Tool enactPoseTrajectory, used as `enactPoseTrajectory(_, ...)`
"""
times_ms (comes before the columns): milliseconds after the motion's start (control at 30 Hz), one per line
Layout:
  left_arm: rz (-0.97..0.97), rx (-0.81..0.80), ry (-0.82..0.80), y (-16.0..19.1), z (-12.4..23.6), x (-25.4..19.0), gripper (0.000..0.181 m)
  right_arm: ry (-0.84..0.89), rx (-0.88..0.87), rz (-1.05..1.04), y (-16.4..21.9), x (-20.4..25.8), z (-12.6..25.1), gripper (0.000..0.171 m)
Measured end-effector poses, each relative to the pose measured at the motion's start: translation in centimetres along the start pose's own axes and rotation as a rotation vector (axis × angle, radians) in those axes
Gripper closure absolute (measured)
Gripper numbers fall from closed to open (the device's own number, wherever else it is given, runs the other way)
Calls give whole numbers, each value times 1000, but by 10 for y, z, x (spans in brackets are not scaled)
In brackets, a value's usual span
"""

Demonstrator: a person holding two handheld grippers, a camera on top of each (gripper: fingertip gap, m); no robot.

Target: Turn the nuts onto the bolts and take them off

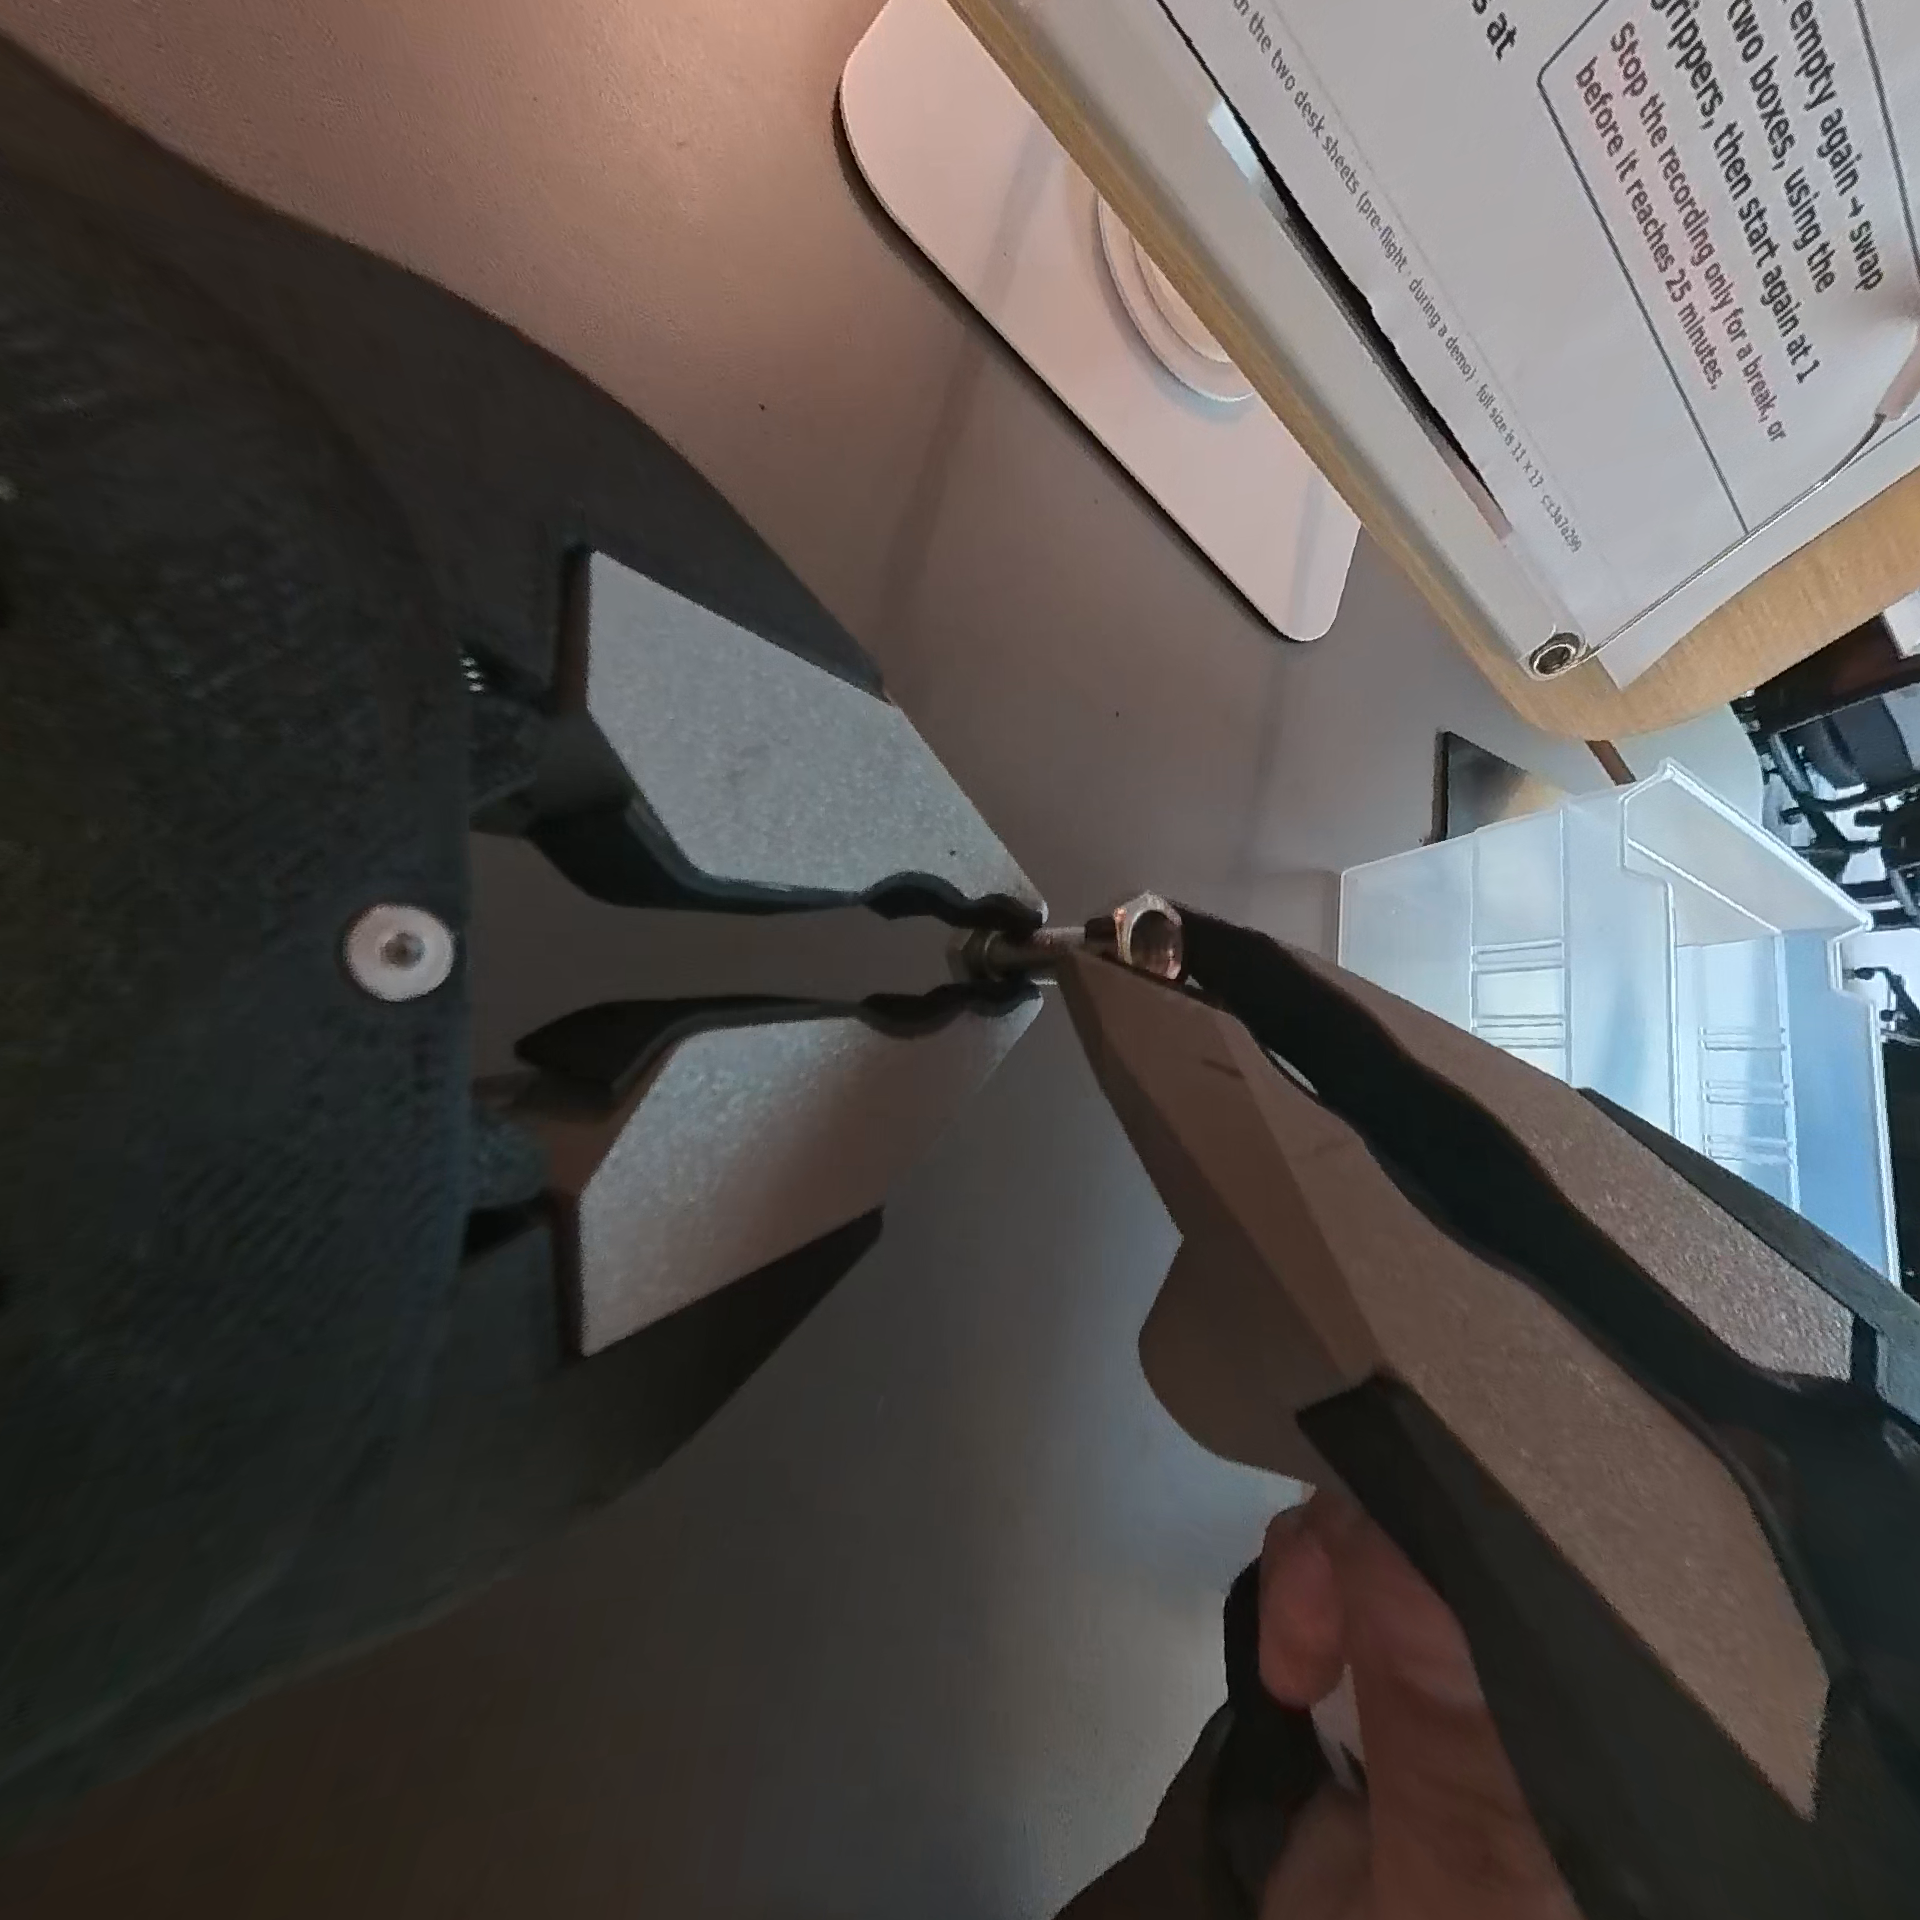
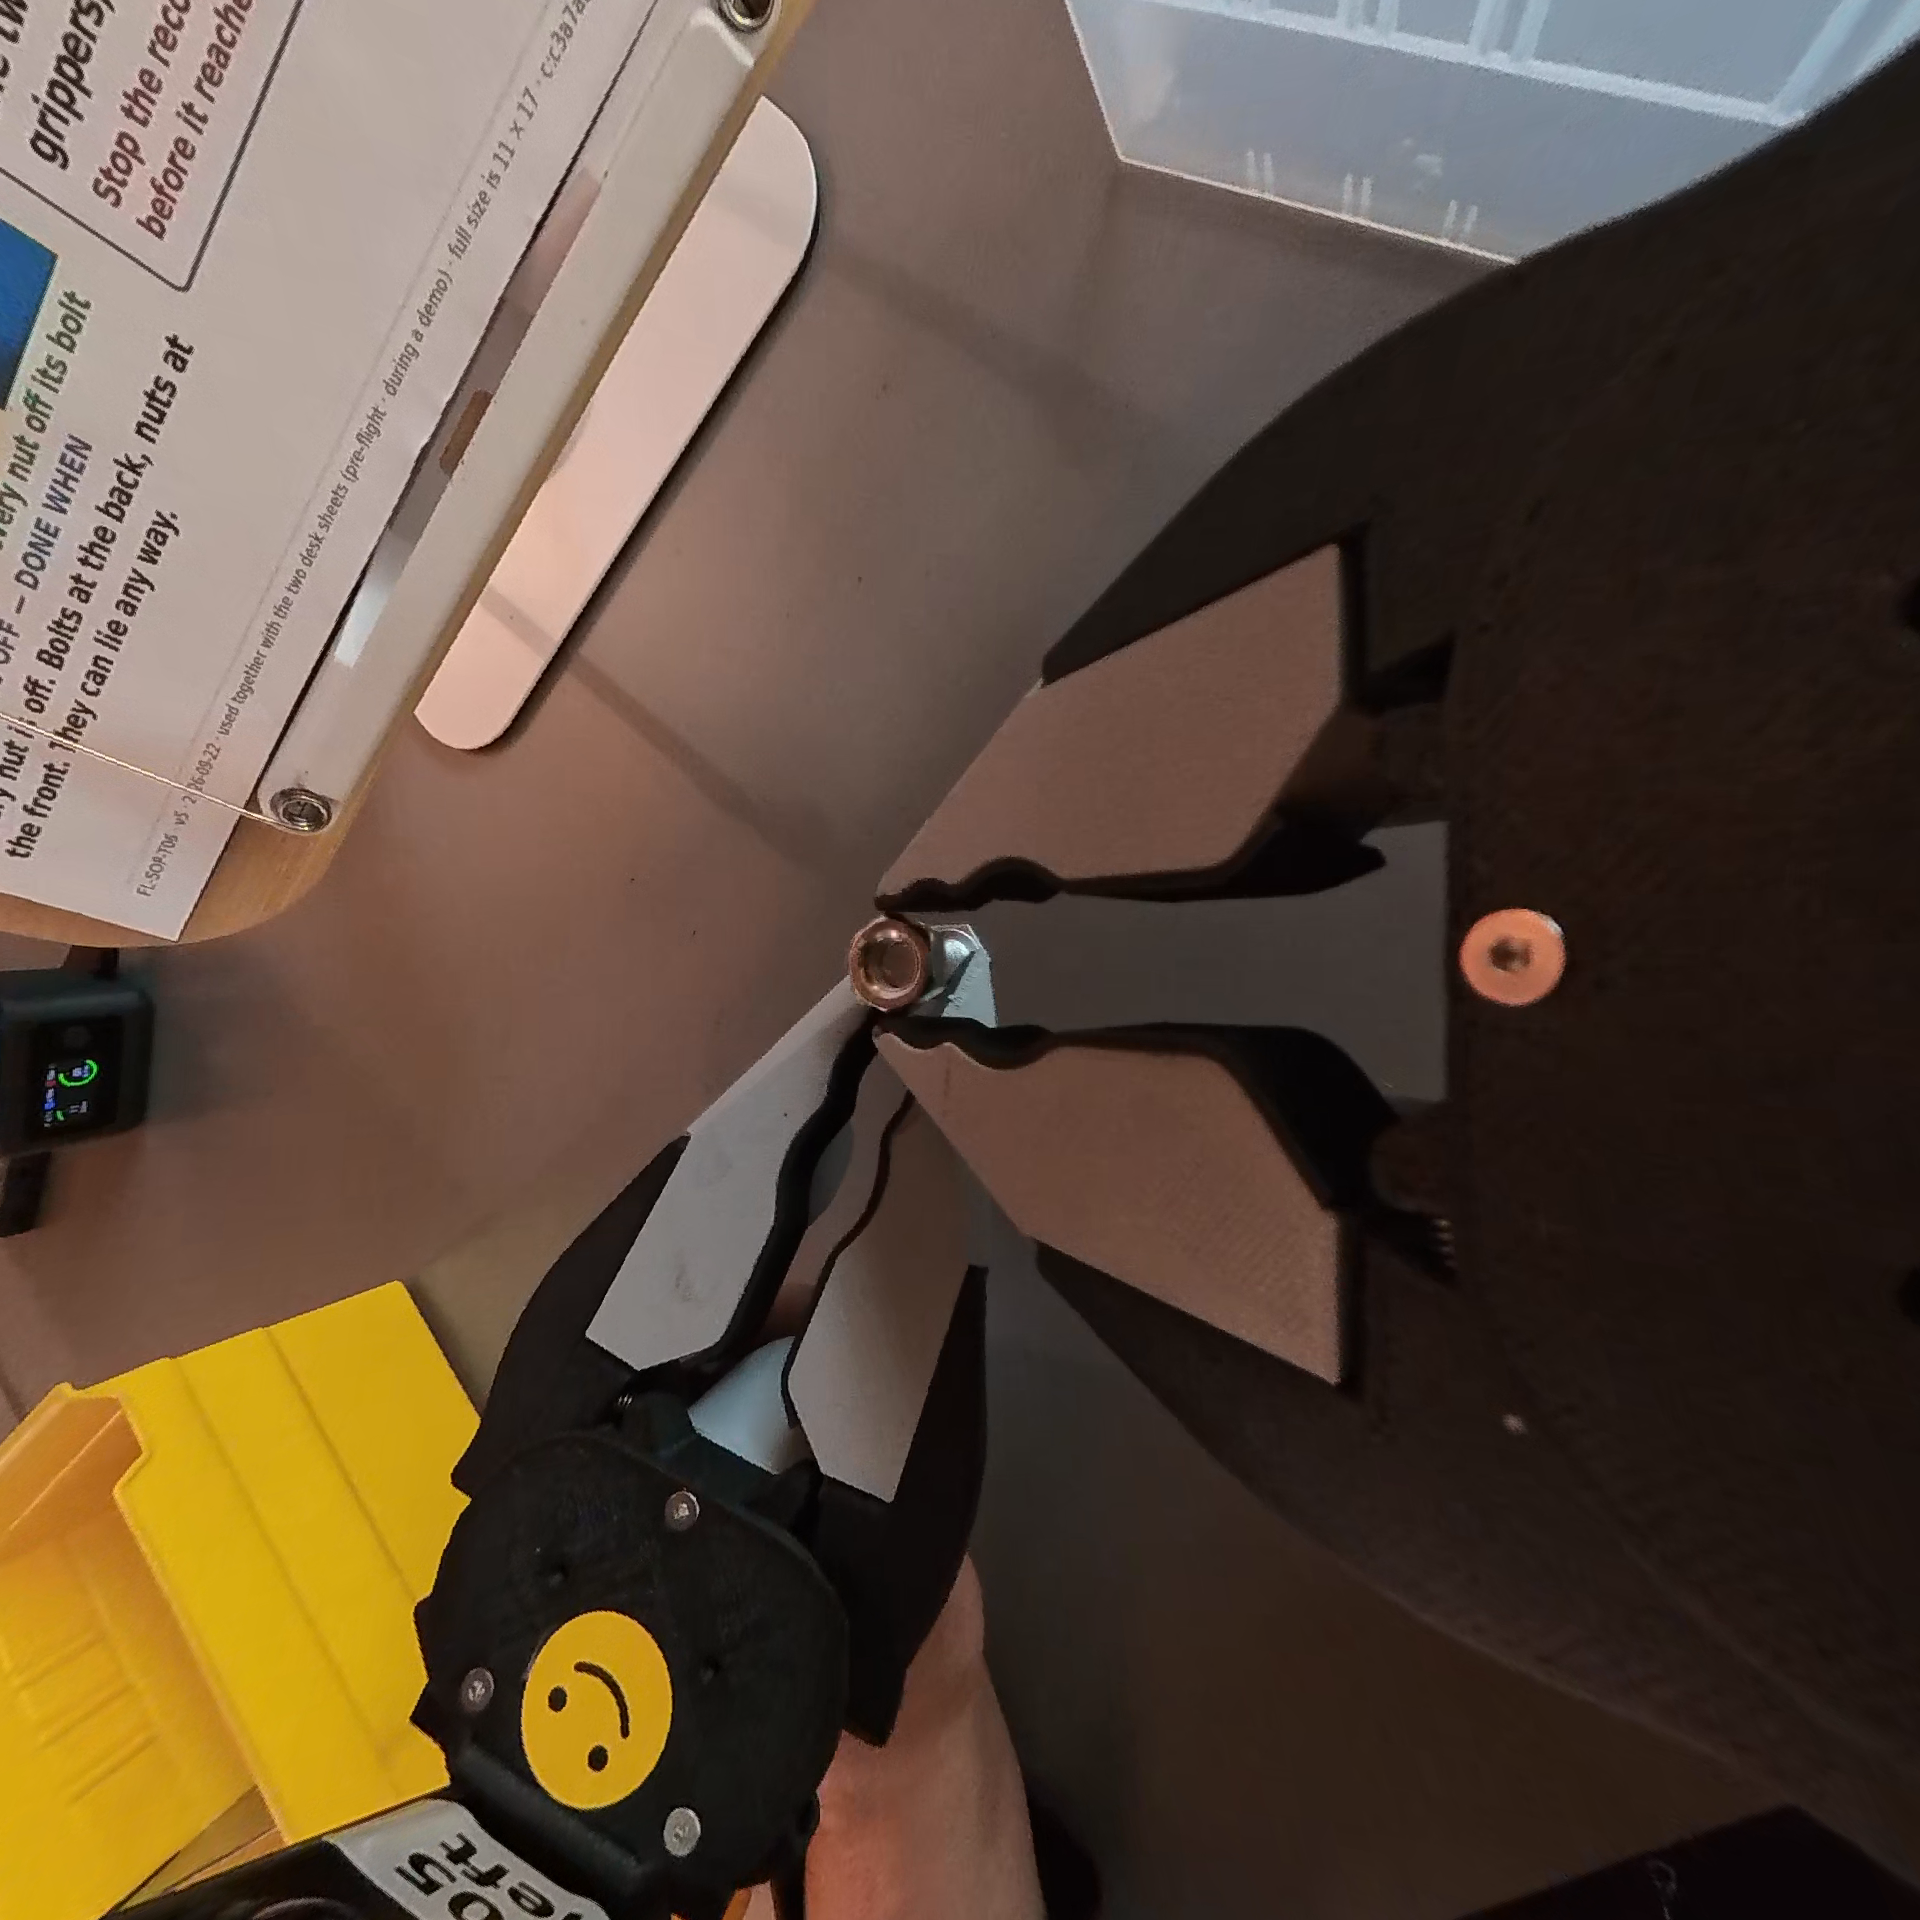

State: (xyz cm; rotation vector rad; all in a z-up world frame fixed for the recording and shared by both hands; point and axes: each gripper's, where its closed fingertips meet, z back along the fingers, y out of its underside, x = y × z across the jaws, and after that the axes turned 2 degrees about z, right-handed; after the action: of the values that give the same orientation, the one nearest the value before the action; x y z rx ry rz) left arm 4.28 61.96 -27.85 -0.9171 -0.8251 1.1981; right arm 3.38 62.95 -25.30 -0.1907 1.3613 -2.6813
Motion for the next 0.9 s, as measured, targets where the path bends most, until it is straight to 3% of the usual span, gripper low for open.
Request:
enactPoseTrajectory(33, -1, 1, -1, 0, 0, 0, 174, -3, 1, -1, 0, 0, 0, 155)
enactPoseTrajectory(633, -2, -4, 3, -1, 1, 0, 174, -11, -6, 1, 2, 0, 3, 146)
enactPoseTrajectory(900, -4, -2, 40, 2, 4, -4, 174, -46, -17, 122, 16, -3, 24, 137)
